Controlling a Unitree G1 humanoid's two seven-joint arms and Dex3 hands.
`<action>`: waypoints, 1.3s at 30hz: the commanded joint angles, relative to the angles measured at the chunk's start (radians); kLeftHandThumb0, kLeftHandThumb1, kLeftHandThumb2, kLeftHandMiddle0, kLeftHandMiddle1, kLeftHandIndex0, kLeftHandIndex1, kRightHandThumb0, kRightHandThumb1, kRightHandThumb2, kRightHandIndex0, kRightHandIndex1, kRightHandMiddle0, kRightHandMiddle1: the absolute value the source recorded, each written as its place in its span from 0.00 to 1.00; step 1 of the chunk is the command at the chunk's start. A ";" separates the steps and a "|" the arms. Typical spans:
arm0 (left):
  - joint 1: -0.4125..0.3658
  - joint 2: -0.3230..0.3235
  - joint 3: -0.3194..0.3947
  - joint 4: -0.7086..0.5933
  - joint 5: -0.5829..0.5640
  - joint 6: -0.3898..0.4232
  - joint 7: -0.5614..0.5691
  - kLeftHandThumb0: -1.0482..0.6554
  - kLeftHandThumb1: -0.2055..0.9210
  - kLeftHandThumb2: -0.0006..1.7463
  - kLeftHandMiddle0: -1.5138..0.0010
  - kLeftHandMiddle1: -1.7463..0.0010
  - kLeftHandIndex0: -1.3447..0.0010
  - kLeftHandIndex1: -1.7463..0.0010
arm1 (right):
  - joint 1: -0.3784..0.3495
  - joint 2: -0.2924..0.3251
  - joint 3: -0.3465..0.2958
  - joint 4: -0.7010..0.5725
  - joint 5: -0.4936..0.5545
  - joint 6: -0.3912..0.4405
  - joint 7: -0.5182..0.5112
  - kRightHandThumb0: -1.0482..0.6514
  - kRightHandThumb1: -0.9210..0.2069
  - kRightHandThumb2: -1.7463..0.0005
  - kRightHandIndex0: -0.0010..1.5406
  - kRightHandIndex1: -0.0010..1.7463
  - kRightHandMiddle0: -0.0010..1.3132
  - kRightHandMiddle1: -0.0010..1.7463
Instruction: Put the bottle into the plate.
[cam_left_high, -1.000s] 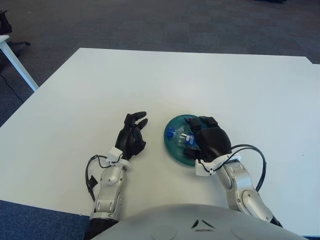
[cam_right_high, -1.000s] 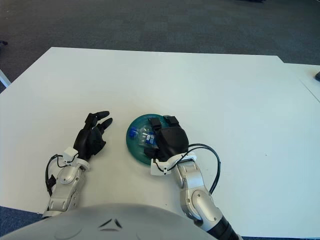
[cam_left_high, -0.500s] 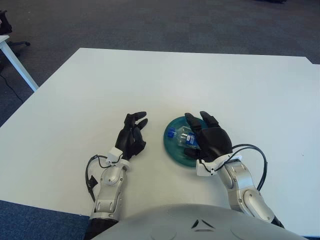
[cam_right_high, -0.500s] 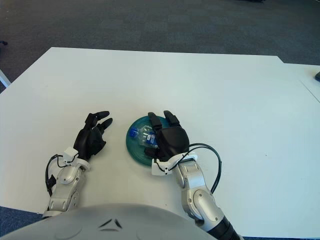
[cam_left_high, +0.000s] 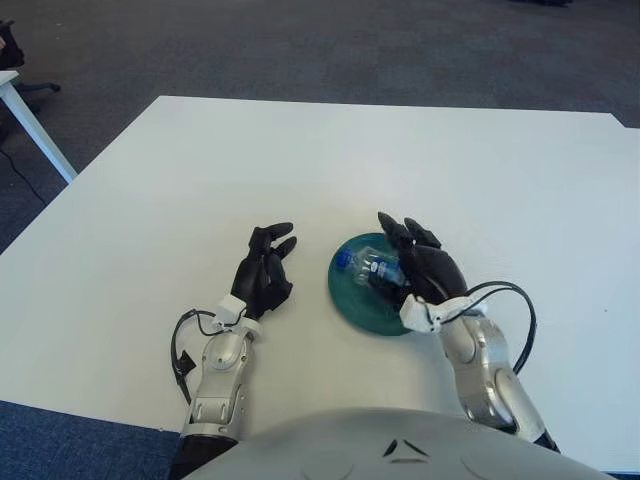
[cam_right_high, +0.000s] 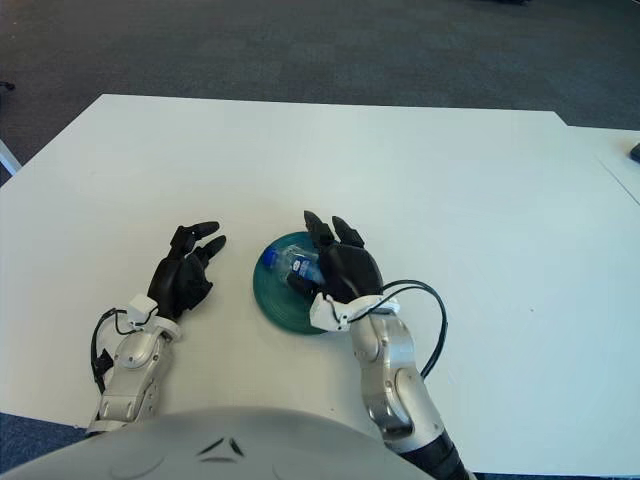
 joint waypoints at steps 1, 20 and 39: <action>0.005 0.003 0.001 0.037 0.005 0.024 0.005 0.28 1.00 0.58 0.75 0.77 1.00 0.39 | -0.014 0.035 -0.067 -0.028 0.106 0.003 -0.024 0.00 0.00 0.42 0.11 0.02 0.00 0.26; -0.016 0.011 0.014 0.076 -0.004 0.006 -0.002 0.28 1.00 0.58 0.75 0.77 1.00 0.39 | -0.058 0.206 -0.298 0.081 0.551 -0.049 -0.174 0.12 0.00 0.48 0.27 0.08 0.00 0.55; -0.046 0.034 0.046 0.121 -0.032 -0.010 -0.027 0.28 1.00 0.58 0.75 0.77 1.00 0.39 | -0.032 0.251 -0.439 0.182 0.772 -0.205 -0.265 0.24 0.00 0.61 0.26 0.41 0.11 0.70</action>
